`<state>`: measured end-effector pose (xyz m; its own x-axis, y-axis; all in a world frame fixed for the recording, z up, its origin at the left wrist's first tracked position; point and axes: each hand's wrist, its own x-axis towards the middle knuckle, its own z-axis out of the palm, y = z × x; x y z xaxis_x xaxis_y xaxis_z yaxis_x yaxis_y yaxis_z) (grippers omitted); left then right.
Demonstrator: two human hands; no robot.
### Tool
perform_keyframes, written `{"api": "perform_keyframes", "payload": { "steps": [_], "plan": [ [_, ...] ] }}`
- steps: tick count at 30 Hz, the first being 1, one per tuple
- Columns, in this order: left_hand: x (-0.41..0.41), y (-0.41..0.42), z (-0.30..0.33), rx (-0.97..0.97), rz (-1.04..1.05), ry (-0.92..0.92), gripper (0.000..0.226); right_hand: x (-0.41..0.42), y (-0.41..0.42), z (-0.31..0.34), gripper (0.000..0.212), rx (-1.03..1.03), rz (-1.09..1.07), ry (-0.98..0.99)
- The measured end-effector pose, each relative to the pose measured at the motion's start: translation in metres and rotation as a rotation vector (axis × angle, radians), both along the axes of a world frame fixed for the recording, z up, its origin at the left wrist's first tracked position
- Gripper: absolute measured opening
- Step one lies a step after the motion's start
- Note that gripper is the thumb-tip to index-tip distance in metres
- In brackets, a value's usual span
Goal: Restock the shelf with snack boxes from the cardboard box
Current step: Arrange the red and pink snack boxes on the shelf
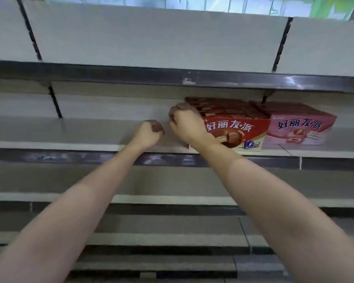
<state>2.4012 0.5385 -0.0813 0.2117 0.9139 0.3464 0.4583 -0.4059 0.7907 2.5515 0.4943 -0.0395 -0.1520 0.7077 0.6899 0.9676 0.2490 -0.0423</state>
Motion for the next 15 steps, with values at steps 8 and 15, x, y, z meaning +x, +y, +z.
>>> {"api": "perform_keyframes", "payload": {
  "steps": [8, 15],
  "plan": [
    [-0.118, -0.021, 0.000, 0.093, 0.390, 0.146, 0.010, -0.108, 0.029, -0.020, 0.014, -0.222, 0.348, 0.044],
    [-0.196, -0.086, 0.002, 0.119, 0.752, 0.401, 0.015, -0.194, 0.015, -0.036, 0.010, -0.321, 0.727, 0.088]
  ]
}}
